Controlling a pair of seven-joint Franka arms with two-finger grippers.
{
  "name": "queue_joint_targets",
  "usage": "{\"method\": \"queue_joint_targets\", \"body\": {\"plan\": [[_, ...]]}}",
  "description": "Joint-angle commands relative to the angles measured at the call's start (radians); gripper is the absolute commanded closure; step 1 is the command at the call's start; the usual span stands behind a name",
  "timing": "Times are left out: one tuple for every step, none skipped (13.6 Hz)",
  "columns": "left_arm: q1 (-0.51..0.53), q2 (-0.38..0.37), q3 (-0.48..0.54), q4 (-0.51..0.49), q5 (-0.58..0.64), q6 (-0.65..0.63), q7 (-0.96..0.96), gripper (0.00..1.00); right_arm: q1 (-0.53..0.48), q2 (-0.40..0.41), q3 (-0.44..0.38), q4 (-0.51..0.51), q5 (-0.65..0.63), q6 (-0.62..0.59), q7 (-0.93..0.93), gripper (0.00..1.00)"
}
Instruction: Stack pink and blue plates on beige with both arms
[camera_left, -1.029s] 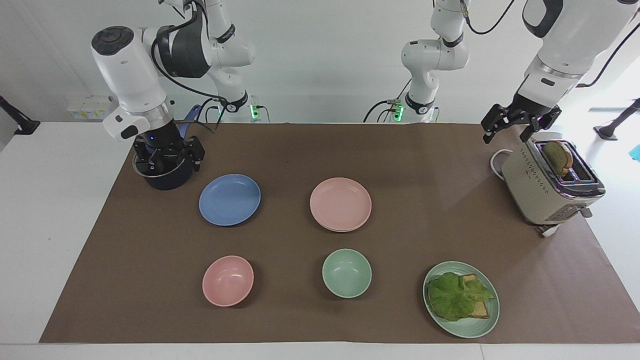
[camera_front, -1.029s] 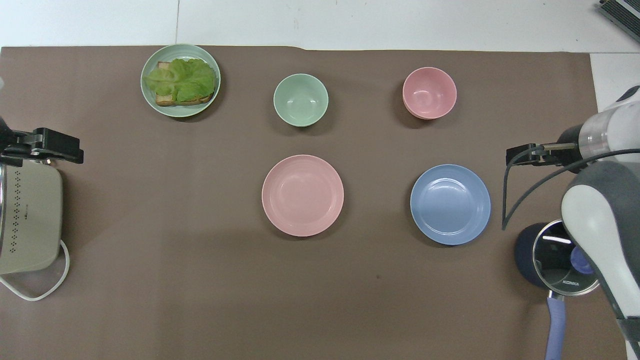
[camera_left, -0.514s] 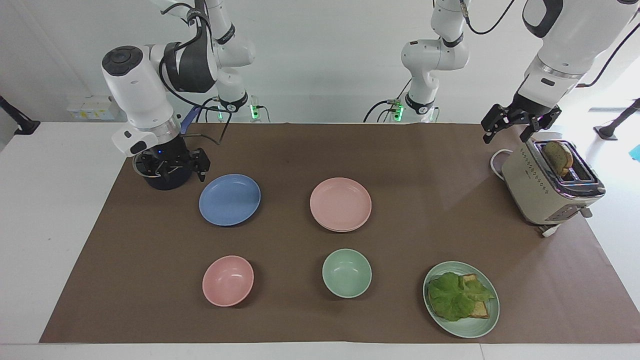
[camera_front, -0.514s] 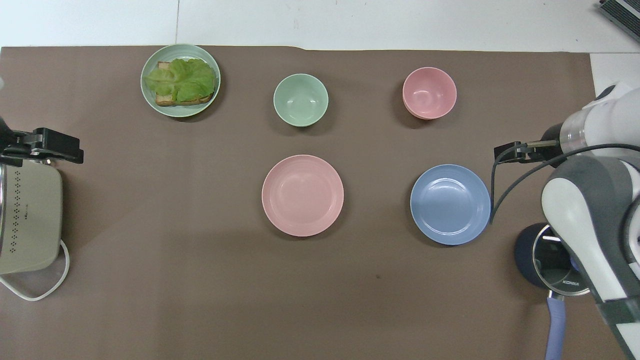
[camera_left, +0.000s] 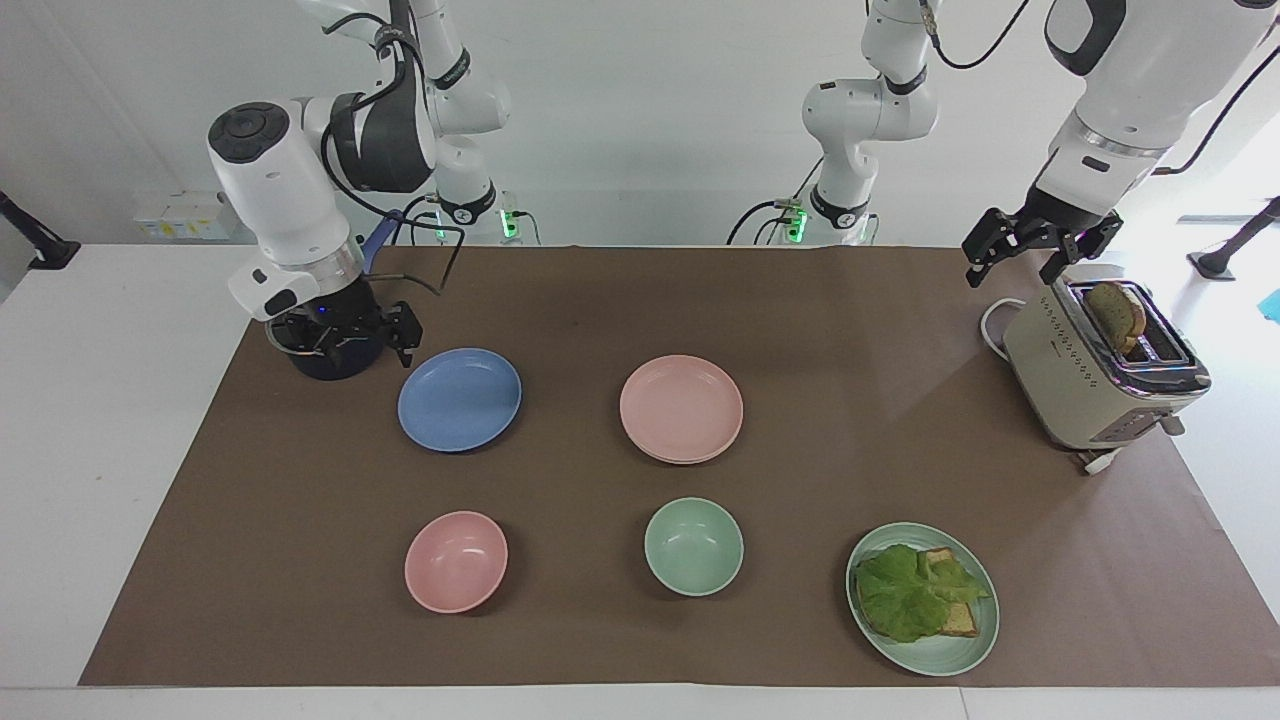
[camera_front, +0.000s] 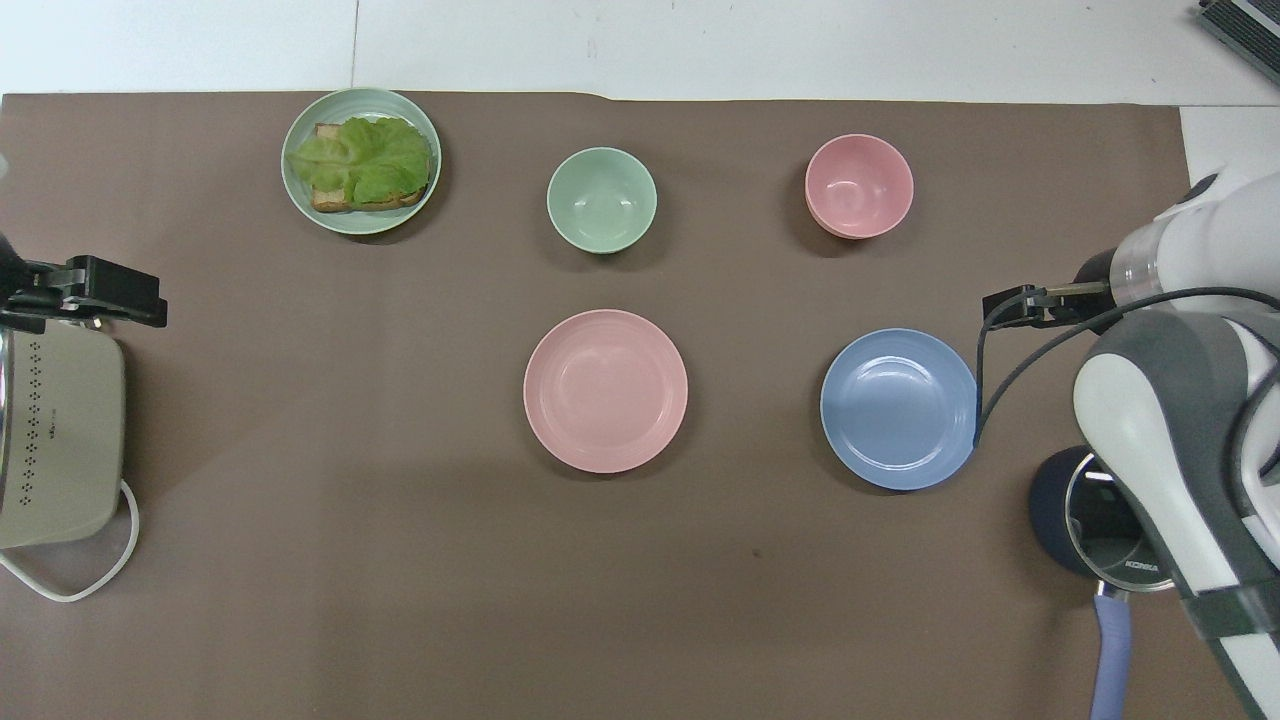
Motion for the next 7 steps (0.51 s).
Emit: {"method": "queue_joint_targets", "body": {"plan": [[0.009,-0.004,-0.005,-0.004,0.016,-0.007,0.007,0.0,-0.007,-0.006,0.003,-0.018,0.026,0.026,-0.029,0.0],[0.009,-0.006,-0.005,-0.004,0.016,-0.007,0.007,0.0,-0.007,-0.006,0.003,-0.018,0.026,0.026,-0.028,0.0],[0.009,-0.006,-0.005,-0.004,0.016,-0.007,0.007,0.0,-0.007,-0.006,0.003,-0.018,0.026,0.026,-0.028,0.0],[0.009,-0.004,-0.005,-0.004,0.016,-0.007,0.007,0.0,-0.007,-0.006,0.003,-0.018,0.026,0.026,-0.029,0.0],[0.009,-0.006,-0.005,-0.004,0.016,-0.007,0.007,0.0,-0.007,-0.006,0.003,-0.018,0.026,0.026,-0.028,0.0],[0.009,-0.006,-0.005,-0.004,0.016,-0.007,0.007,0.0,-0.007,-0.004,0.003,-0.02,0.026,0.026,-0.028,0.0],[0.009,-0.006,-0.005,-0.004,0.016,-0.007,0.007,0.0,-0.007,-0.004,0.003,-0.03,0.026,0.032,-0.028,0.0]]}}
